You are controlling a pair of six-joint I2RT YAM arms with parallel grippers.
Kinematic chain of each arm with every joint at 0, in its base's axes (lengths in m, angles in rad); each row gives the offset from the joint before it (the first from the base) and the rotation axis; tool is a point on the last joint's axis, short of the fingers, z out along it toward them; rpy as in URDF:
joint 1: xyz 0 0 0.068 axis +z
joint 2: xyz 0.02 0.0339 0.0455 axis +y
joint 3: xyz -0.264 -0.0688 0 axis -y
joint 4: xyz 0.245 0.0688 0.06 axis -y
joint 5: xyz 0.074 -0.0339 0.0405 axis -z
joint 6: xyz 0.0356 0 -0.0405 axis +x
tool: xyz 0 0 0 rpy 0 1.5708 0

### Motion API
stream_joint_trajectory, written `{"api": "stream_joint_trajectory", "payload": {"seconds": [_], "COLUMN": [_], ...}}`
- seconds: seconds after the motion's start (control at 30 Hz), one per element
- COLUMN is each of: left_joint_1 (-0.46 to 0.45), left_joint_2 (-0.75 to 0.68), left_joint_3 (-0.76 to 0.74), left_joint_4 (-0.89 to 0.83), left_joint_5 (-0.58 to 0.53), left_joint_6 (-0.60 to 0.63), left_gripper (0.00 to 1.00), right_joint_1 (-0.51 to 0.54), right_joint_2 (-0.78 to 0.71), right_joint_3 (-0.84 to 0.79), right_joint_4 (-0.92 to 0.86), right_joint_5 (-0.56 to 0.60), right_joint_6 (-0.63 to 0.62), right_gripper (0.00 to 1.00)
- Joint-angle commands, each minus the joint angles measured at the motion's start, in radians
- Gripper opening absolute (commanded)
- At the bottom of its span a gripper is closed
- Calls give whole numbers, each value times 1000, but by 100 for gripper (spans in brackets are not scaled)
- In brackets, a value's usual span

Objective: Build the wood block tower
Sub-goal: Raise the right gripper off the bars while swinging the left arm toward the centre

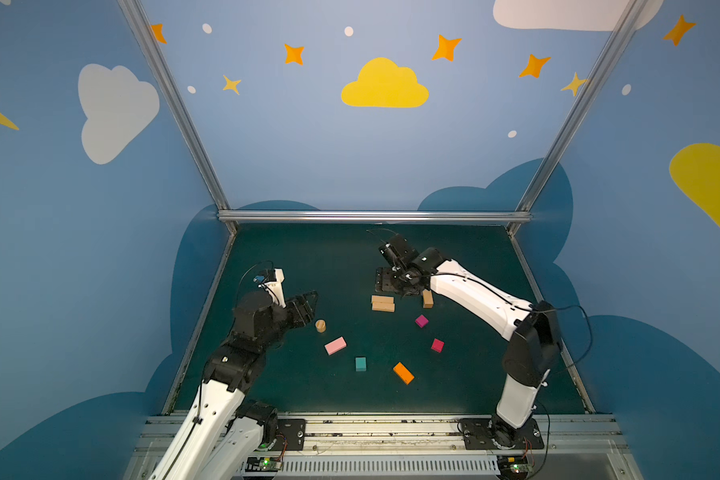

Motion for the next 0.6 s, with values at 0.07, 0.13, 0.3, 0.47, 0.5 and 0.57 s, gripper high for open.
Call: {"api": "stream_joint_trajectory", "payload": {"seconds": [0.07,0.13,0.3,0.47,0.5,0.57], "left_joint_1": [-51,-78,-162,-187,-187,-187], "left_joint_2": [182,249,472,700,732,800], "left_joint_3": [116,161,309,406,409,426], "left_joint_4": [7,-17,-118,-184,-174,-164], "left_joint_5": [106,87,53,64,65,72], "left_joint_6": [-33,-19,17,41,37,37], "left_gripper": [54,48,27,14,10,6], "right_joint_1": [-30,-36,-53,-72,-75,-84], "right_joint_2": [-119,-144,-182,-197,-194,-187], "right_joint_3": [-211,-271,-421,-539,-550,-572], "right_joint_4": [131,176,291,434,444,463], "right_joint_5": [-85,-104,-169,-236,-241,-241], "right_joint_6": [-7,-1,28,71,78,91], "right_gripper": [21,0,0,0,0,0]}}
